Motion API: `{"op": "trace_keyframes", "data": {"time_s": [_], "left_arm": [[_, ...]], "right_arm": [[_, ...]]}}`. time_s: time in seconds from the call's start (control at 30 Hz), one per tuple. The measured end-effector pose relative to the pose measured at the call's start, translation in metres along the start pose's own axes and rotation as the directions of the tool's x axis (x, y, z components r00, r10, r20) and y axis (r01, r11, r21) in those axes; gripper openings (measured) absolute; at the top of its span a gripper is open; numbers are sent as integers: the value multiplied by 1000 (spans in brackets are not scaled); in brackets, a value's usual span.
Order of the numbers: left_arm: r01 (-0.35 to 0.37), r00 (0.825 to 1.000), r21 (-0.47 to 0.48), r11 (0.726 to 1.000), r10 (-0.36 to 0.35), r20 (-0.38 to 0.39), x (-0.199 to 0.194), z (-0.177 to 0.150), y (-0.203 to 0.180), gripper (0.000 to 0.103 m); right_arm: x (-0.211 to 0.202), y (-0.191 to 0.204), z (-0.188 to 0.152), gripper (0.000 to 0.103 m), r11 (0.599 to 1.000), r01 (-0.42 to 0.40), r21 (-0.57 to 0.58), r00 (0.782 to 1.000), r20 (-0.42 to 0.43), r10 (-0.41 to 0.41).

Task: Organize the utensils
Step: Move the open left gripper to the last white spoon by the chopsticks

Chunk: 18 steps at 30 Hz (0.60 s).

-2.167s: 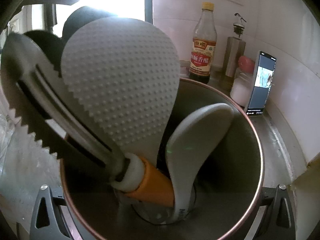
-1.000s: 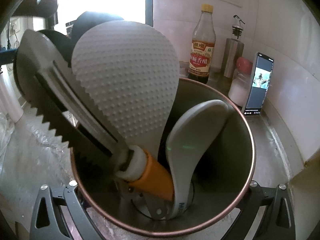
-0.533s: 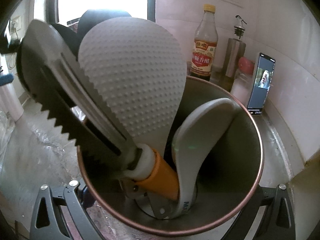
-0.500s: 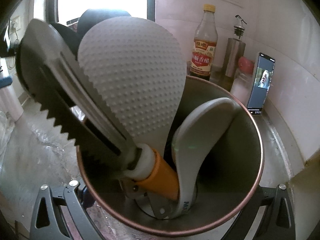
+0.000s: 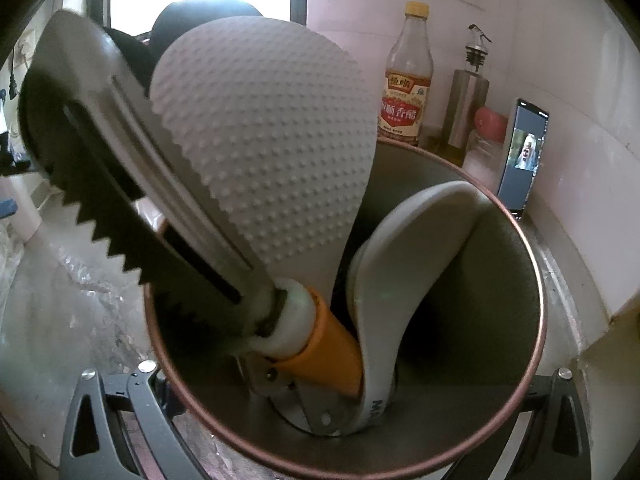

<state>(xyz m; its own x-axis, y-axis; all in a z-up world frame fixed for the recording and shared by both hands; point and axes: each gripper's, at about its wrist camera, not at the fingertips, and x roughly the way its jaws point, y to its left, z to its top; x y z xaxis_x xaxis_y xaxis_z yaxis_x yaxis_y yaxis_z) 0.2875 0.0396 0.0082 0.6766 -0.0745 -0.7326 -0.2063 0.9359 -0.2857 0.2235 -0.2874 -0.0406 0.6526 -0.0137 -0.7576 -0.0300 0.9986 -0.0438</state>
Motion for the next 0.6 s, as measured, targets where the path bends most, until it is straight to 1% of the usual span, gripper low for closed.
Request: {"op": "trace_keyframes", "data": {"time_s": [0.1,0.33,0.5,0.6], "left_arm": [[27,999,1,1000,-27,-27,8,0,-3,92],[33,998,11,999,-33,-56,23,1,-8,92],[39,996,13,999,-38,-82,35,2,-9,92],[40,994,7,999,-39,-100,45,7,-8,92]], "right_arm": [[0,-2,0,103,1000,4,13,1000,5,-4],[-2,-11,3,103,999,31,33,999,19,-32],[1,-13,5,103,999,12,32,1000,21,-13],[0,-13,8,103,999,-6,33,999,41,4]]}}
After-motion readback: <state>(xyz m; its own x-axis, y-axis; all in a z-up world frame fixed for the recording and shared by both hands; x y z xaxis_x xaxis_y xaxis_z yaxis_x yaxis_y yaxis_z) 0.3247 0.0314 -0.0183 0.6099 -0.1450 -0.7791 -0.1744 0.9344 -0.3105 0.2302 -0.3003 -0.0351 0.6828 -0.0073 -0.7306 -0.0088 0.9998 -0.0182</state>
